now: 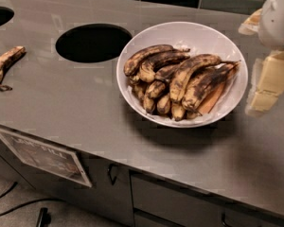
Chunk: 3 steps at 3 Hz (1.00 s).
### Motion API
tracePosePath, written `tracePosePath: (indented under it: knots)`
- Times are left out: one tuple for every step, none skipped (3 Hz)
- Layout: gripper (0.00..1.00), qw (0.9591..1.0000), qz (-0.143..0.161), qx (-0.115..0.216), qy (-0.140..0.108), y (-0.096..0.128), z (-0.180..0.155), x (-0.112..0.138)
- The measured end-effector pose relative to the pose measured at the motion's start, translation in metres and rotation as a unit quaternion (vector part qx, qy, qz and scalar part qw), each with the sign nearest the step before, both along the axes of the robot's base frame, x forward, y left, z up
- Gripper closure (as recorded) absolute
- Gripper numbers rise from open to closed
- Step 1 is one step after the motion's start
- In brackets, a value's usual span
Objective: Pick banana from white bowl
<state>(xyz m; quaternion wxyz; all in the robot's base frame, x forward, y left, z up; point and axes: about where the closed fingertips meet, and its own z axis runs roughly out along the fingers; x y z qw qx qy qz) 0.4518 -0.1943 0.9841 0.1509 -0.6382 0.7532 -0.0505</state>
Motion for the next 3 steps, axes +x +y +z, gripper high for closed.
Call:
tracePosePath:
  knots:
    - [0.00,0.9983,0.051,-0.027,0.011,0.028,0.000,0.018]
    - [0.00,0.9946,0.097,-0.037,0.008,0.052,0.000,0.031]
    - [0.00,0.9944,0.100,-0.034,-0.001,0.057,0.002,0.034]
